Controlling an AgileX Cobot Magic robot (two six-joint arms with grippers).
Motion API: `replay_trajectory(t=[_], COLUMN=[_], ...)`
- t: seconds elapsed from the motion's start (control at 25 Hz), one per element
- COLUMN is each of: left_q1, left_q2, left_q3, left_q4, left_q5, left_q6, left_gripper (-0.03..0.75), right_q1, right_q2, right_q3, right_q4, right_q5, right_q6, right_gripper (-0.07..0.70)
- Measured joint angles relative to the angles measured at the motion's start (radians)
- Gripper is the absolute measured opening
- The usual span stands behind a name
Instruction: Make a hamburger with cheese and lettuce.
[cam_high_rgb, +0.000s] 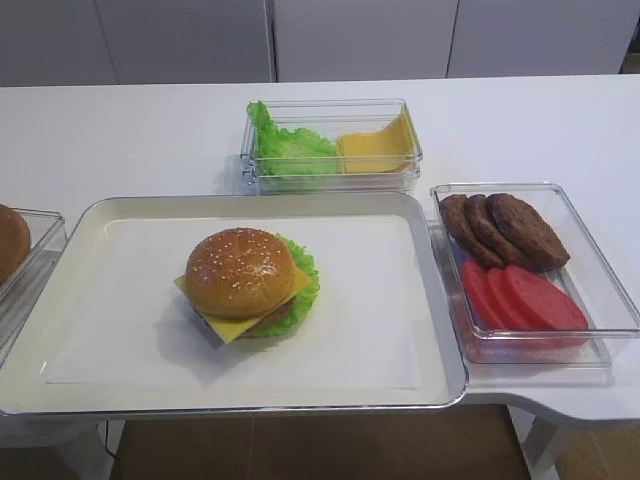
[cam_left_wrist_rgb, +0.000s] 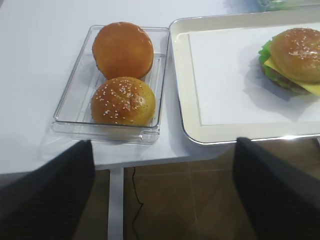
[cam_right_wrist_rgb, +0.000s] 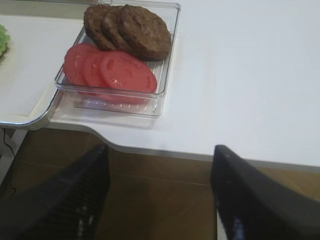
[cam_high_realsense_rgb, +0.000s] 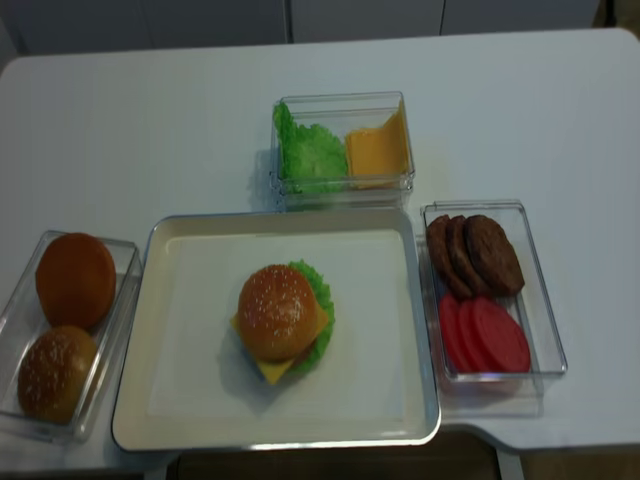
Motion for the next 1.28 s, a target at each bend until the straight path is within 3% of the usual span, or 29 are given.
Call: replay_trajectory(t=[0.56,1.0,1.28], left_q1=[0.000,0.000,0.000], left_q2=[-0.096,-0.096,-0.096], left_q3=[0.135,0.150,0.159], left_q4=[-0.006,-0.006,-0.006], left_q5=[0.004,0.004,-0.029], left_q6=[0.000,0.008,0.023], left_gripper=[0.643,0.643,0.643], right_q1=[0.000,0.000,0.000], right_q2=[0.000,0.000,0.000], right_q3=[0.000,0.000,0.000], right_q4=[0.000,0.000,0.000], right_q5=[0.000,0.000,0.000], right_q6=[-0.003,-0.003,-0.003], right_gripper=[0.478,0.478,0.478])
